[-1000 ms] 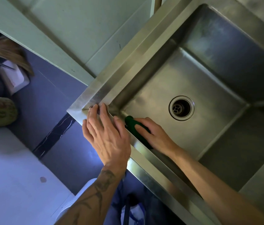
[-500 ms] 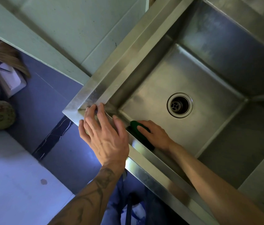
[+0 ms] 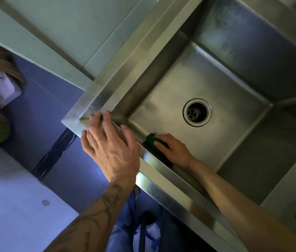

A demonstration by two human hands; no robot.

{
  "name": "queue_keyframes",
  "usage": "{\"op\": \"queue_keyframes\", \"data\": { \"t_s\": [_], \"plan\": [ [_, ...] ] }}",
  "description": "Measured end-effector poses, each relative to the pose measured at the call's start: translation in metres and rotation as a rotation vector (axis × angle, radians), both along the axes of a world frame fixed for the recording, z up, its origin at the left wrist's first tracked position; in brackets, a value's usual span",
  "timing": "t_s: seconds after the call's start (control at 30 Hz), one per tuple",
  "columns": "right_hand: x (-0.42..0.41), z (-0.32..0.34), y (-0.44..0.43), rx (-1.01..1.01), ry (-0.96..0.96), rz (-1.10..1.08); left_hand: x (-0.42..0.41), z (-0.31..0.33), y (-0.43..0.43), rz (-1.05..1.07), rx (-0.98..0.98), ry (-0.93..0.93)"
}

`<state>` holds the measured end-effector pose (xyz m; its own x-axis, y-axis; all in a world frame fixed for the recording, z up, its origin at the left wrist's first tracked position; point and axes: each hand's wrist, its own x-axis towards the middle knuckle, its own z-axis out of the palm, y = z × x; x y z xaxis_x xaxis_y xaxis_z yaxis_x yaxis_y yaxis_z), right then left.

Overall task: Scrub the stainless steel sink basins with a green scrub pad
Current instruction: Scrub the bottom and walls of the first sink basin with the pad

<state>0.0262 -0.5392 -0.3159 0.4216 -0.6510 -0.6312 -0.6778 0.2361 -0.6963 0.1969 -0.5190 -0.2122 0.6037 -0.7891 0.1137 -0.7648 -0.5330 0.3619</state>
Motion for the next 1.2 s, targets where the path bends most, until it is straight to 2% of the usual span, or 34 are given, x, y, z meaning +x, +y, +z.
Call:
{"op": "queue_keyframes", "data": {
  "t_s": [0.07,0.17,0.23,0.37,0.47,0.57,0.63,0.73,0.8,0.93,1.0,1.2],
  "plan": [
    [-0.004,0.011,0.010,-0.087,-0.097,-0.045,0.000,0.000,0.000,0.002,-0.006,0.000],
    [-0.006,0.022,0.014,-0.113,-0.192,-0.073,-0.001,0.001,-0.001,0.003,0.001,-0.005],
    [-0.005,0.014,0.008,-0.112,-0.136,-0.035,-0.001,0.002,-0.002,0.000,0.000,0.001],
    [-0.004,0.003,-0.001,0.015,0.048,0.050,-0.001,0.002,0.000,0.007,-0.007,0.009],
    [-0.009,0.019,0.011,-0.062,-0.097,-0.033,0.000,0.002,-0.001,0.011,-0.008,0.013],
    [-0.013,0.035,0.018,-0.044,-0.246,-0.115,-0.001,0.003,-0.001,0.006,-0.005,0.013],
    [-0.011,0.030,0.013,-0.044,-0.193,-0.085,-0.001,0.003,0.000,0.006,0.001,0.008],
    [-0.004,0.015,0.000,0.006,0.031,0.030,-0.001,0.003,-0.001,0.008,0.000,0.000],
    [-0.003,0.014,0.002,-0.008,0.073,0.034,-0.001,0.002,-0.001,0.007,-0.008,-0.001],
    [-0.013,0.039,0.022,-0.061,-0.212,-0.142,0.000,-0.001,0.000,0.009,-0.013,-0.008],
    [-0.018,0.043,0.023,-0.052,-0.263,-0.156,0.000,0.000,0.000,0.010,-0.012,-0.006],
    [-0.013,0.017,0.011,0.013,0.059,-0.012,0.000,0.002,0.000,-0.005,0.003,-0.004]
  ]
}}
